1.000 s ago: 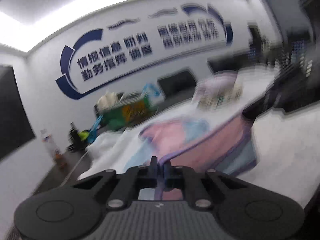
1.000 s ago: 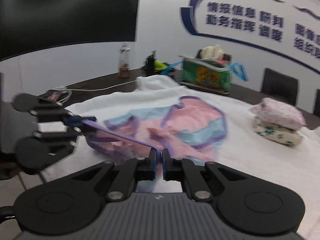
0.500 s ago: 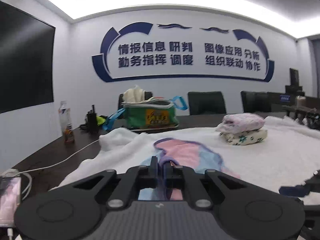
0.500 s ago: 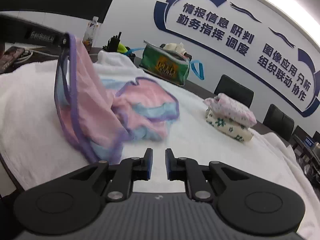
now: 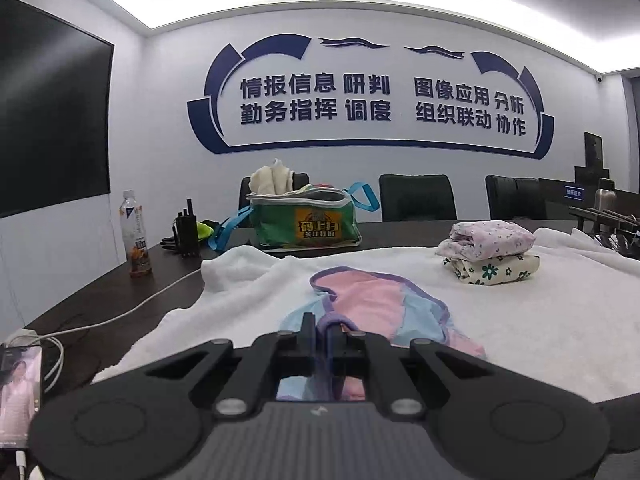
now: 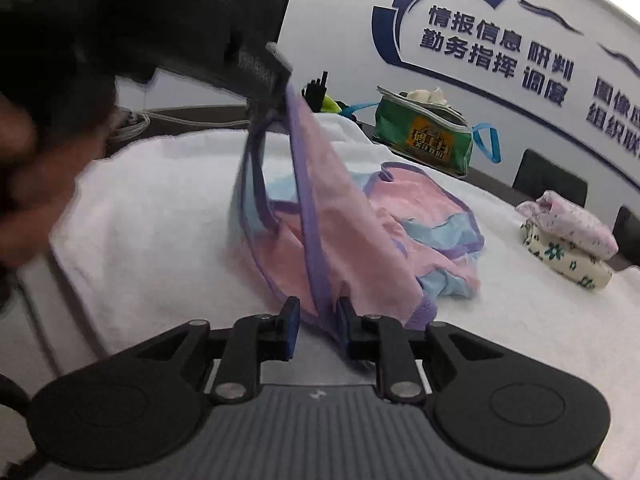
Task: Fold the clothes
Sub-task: 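Lift the garment edge with the right gripper and fold it over toward the left gripper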
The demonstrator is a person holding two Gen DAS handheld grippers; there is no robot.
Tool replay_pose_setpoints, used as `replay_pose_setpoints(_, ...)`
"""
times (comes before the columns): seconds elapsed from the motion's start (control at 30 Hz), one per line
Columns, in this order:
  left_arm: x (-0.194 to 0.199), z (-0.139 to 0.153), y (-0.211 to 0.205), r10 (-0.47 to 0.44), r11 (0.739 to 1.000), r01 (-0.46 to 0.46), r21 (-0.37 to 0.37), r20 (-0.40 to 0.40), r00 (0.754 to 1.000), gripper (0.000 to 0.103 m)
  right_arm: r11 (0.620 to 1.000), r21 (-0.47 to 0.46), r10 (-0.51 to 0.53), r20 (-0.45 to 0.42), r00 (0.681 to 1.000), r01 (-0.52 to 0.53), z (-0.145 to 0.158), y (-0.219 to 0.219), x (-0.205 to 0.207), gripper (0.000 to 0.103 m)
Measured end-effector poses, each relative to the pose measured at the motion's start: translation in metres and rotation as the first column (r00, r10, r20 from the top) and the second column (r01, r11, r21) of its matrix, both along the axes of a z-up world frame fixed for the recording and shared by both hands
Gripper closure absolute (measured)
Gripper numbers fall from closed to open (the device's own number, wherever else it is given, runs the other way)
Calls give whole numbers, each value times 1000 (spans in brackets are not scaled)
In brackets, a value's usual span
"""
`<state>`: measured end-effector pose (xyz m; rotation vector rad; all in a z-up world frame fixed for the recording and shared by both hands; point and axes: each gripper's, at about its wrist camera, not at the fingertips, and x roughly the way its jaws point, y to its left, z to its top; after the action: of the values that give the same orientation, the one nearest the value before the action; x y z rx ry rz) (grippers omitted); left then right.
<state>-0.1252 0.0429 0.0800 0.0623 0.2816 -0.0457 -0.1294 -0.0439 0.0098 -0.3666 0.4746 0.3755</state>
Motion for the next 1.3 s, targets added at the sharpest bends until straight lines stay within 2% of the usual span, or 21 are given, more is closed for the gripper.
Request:
replay_pose_setpoints(0.13,3,1,6,20,1000,-20,-3,-6,1000,99,988,-118,-86,78,993,94,-10,11,10,85)
replay_pose_setpoints(0.23,6,1,9,24,1000,-24,-9,-14,1000,99,970,-180,-143,135,980,166,-14,9,18,93)
replay_pose_setpoints(0.27,7,2,8,24,1000,-24,-5,-13,1000,99,971,-173,-143,129,981,165,-12,6,19,101)
replay_pose_setpoints(0.37,7,4,9,23,1000,-23,6,-4,1000,99,986,-128,-99,68,993,107,1,-6,15,102)
replay_pose_setpoints(0.47,10,3,7,36,998,-35,53,-18,999,99,999,38,-11,0,1000,11,37,-36,0,102)
replay_pose_setpoints(0.5,15,0,6,45,996,-42,78,-37,998,99,999,48,-11,2,1000,11,44,-42,0,102)
replay_pose_setpoints(0.57,25,-13,6,48,994,-38,103,-93,995,99,999,-4,-39,-12,999,39,46,-49,12,102)
replay_pose_setpoints(0.63,27,-30,2,40,989,-21,144,-133,990,99,994,-87,-69,-2,998,68,36,-43,16,101)
replay_pose_setpoints(0.83,12,-73,-1,42,951,20,308,-194,980,99,966,-251,-64,22,998,67,-4,-22,13,100)
replay_pose_setpoints(0.87,8,-78,-1,39,943,29,332,-196,980,95,960,-269,-63,33,997,70,-9,-20,12,98)
replay_pose_setpoints(0.93,0,-82,-4,21,917,49,395,-171,985,91,953,-296,-55,53,997,69,-15,-17,7,95)
replay_pose_setpoints(1.03,-7,-86,-13,0,861,70,504,-138,990,89,944,-322,-48,80,996,71,-17,-14,5,95)
replay_pose_setpoints(1.1,-6,-89,-16,-10,837,88,540,-146,989,88,937,-341,-44,95,994,74,-18,-12,6,95)
replay_pose_setpoints(1.17,-5,-90,-17,-2,830,91,551,-161,987,88,926,-368,-43,116,992,83,-20,-10,8,95)
replay_pose_setpoints(1.3,-10,-82,-17,-38,855,101,509,-132,990,96,909,-409,-18,142,990,76,-29,-3,9,94)
